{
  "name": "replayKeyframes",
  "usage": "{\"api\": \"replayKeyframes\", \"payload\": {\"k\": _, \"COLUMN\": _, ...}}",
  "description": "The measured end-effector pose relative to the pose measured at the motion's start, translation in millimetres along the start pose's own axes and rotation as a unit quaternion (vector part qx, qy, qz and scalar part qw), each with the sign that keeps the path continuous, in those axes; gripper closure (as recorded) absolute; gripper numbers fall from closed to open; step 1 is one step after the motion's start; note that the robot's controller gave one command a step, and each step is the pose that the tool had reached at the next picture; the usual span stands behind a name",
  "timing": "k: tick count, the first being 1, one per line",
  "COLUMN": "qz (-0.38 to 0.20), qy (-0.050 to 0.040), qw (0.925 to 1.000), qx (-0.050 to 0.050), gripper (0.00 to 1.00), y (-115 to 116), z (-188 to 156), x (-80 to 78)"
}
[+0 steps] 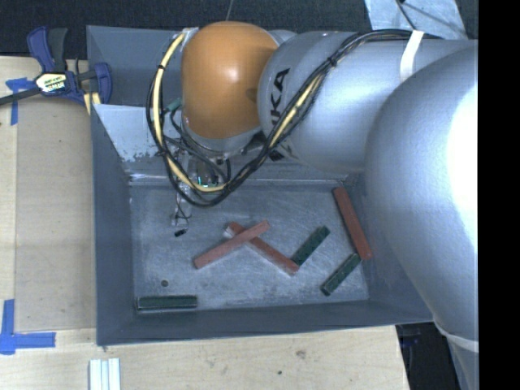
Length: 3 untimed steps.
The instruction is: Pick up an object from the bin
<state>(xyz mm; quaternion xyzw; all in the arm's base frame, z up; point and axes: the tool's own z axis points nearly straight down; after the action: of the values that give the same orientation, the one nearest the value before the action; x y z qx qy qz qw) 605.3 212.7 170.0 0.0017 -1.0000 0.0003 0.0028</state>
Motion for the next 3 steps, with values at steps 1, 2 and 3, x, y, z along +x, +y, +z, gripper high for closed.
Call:
{"api": "replayKeyframes", "payload": {"k": 1, "qz": 0.001, "qy": -0.0042, "qw": 1.0000, "qx": -0.001, "gripper": 0.00, "y": -1, "z": -5, "x": -2.0}}
{"api": "replayKeyframes", "payload": {"k": 2, "qz": -0.034, "qy": -0.0053, "qw": 0.9994, "qx": -0.001, "gripper": 0.00, "y": -57, "z": 33, "x": -8.6}}
{"api": "replayKeyframes", "payload": {"k": 3, "qz": -0.026, "qy": -0.0023, "qw": 0.9997, "qx": 0.000, "gripper": 0.00, "y": -75, "z": 61, "x": 9.7}}
